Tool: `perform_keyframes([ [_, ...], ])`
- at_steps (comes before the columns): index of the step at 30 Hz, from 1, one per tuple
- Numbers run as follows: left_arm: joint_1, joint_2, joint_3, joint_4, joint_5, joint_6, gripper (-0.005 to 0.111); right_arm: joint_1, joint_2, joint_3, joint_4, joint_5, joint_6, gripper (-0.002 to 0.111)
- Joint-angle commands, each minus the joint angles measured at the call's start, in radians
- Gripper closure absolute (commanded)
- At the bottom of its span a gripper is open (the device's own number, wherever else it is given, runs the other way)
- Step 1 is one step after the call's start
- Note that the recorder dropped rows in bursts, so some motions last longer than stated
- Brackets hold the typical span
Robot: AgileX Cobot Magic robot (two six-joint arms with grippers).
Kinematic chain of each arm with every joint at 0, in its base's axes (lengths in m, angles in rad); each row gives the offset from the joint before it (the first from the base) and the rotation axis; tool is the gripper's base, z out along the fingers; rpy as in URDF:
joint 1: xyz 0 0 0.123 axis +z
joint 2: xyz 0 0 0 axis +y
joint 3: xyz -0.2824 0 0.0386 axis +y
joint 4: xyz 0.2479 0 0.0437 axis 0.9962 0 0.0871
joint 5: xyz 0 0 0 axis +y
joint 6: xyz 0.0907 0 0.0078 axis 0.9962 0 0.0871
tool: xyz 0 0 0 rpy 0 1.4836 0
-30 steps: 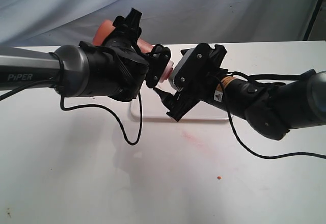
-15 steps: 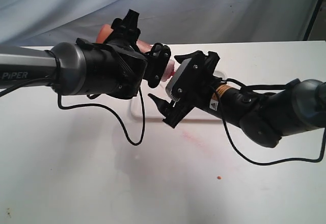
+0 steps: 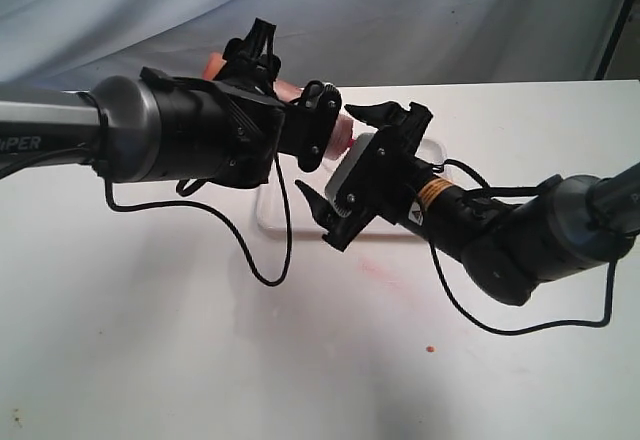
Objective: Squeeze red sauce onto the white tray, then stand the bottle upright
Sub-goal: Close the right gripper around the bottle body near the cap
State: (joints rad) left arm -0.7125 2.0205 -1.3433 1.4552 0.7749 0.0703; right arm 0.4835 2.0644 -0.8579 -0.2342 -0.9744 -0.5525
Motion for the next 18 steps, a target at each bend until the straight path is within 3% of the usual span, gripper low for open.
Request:
perform_keyframes([
  [1,-0.006,-0.055,-0.011,-0.024,-0.026,-0.002,0.107,-0.005,0.002,-0.018,0.005,-0.029,-0.024,0.017],
  [5,-0.006,-0.069,-0.011,-0.162,-0.046,0.138,0.107,-0.005,0.002,-0.090,0.011,0.001,-0.014,0.017],
  [10,-0.006,-0.078,-0.011,-0.164,-0.046,0.140,0.107,-0.005,0.002,-0.152,-0.078,0.198,0.010,0.017],
  [18,-0.006,-0.078,-0.011,-0.175,-0.046,0.147,0.107,-0.005,0.002,-0.157,-0.108,0.179,0.049,0.017],
])
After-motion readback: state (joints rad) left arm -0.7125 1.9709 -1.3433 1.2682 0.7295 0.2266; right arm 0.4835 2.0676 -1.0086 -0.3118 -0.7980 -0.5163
